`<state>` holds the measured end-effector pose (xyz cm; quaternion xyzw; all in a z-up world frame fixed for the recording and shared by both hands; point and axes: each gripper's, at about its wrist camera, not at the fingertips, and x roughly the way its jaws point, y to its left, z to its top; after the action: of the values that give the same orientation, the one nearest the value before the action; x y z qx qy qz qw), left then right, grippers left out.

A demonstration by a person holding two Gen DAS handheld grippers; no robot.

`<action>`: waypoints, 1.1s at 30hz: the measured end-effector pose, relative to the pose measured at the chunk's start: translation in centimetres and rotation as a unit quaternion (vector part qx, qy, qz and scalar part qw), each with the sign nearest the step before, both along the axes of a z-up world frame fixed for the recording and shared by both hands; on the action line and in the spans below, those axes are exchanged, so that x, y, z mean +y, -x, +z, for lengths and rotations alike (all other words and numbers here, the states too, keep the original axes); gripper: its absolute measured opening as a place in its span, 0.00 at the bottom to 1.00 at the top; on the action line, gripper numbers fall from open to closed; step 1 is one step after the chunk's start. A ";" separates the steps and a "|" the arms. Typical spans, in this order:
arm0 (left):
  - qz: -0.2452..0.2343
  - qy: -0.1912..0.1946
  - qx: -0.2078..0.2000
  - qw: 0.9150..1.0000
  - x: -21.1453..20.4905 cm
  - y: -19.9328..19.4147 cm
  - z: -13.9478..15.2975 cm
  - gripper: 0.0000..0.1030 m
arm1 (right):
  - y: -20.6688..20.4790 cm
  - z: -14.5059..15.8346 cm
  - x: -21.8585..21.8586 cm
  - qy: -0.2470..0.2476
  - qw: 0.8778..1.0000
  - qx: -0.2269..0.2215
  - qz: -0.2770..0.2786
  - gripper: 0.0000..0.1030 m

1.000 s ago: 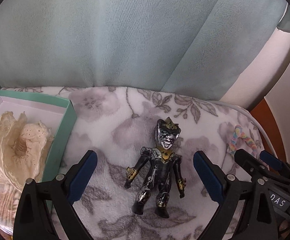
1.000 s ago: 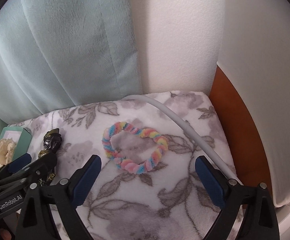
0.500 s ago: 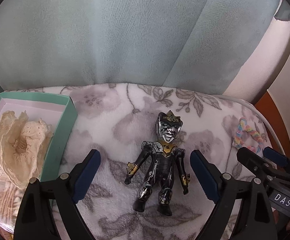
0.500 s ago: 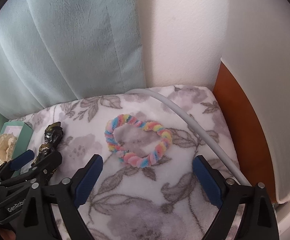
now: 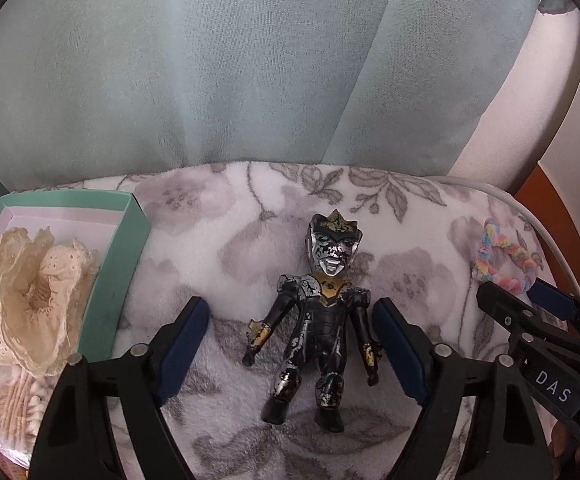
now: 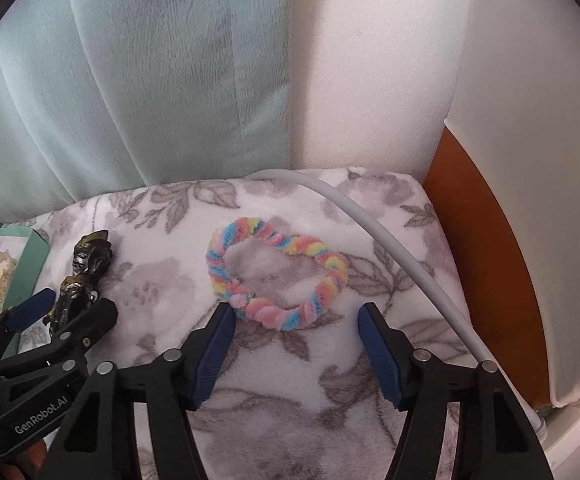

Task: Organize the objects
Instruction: 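Lower the left gripper around the black figure while the right approaches the rainbow bracelet, then grasp the black figure with the left gripper while the right grasps the rainbow bracelet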

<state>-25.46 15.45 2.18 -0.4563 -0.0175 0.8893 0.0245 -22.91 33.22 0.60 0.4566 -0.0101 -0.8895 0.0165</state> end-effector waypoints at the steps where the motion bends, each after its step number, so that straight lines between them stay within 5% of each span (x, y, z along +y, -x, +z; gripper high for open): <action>1: 0.000 0.001 0.000 1.000 -0.2 0.1 0.2 0.79 | -0.1 0.1 0.0 0.001 1.000 0.001 0.000 0.57; 10: -0.014 0.005 0.006 1.000 0.4 -0.6 0.3 0.62 | -1.2 0.5 0.2 0.010 1.000 0.007 -0.001 0.32; 22: -0.015 -0.006 0.010 1.000 -0.5 -1.3 0.1 0.61 | -2.7 0.8 0.7 0.032 0.999 0.015 -0.006 0.11; 33: -0.016 -0.031 0.011 0.999 -1.4 -2.1 0.1 0.61 | -4.7 1.8 0.2 0.035 0.999 0.036 -0.001 0.04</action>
<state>-23.36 14.03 2.23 -0.4460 -0.0375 0.8927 0.0531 -18.23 33.40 2.41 0.4234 -0.0413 -0.9044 0.0317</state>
